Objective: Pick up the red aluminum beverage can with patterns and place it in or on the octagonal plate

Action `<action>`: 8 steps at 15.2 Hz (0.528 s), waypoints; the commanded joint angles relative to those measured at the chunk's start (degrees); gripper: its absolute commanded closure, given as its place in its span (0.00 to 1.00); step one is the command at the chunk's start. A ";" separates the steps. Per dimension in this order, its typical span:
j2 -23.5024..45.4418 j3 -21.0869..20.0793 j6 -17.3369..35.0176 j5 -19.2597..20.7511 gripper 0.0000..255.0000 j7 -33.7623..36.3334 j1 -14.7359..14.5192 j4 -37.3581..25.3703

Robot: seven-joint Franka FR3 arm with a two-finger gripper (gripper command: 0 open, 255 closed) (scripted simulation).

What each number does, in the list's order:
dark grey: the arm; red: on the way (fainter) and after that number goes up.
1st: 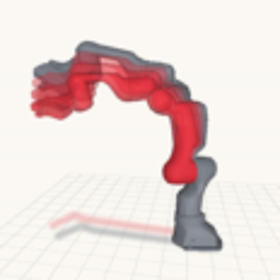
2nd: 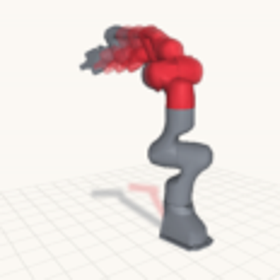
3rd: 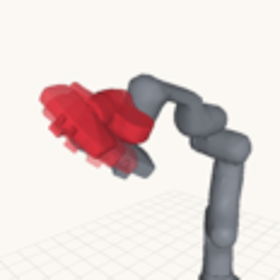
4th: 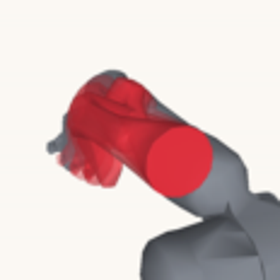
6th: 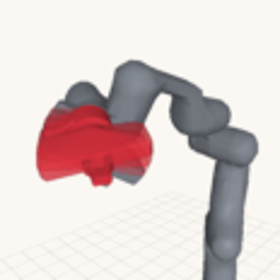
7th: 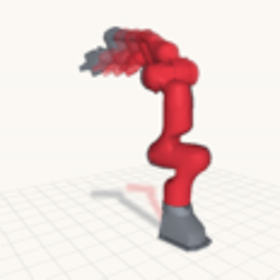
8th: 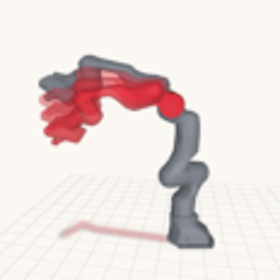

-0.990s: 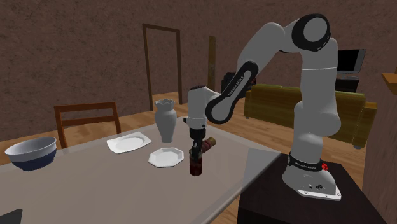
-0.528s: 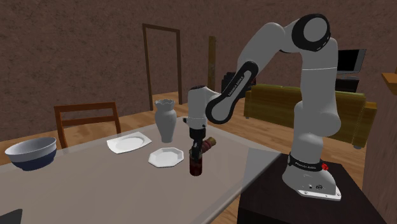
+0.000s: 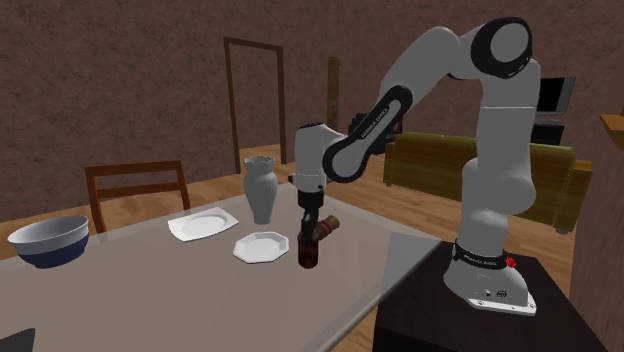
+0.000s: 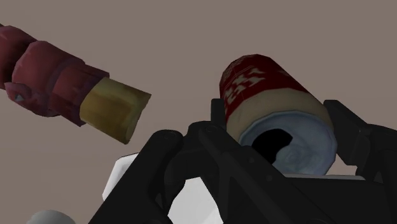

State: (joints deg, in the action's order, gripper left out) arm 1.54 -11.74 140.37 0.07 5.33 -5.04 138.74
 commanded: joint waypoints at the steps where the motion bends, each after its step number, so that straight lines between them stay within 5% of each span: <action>1: -1.16 -0.03 -1.63 -0.37 1.00 -0.24 0.00 -0.48; 8: -5.09 0.02 -7.25 -1.43 1.00 -1.00 -0.02 -2.25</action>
State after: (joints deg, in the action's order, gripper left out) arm -3.04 -11.70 134.01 -1.24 4.37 -5.03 136.88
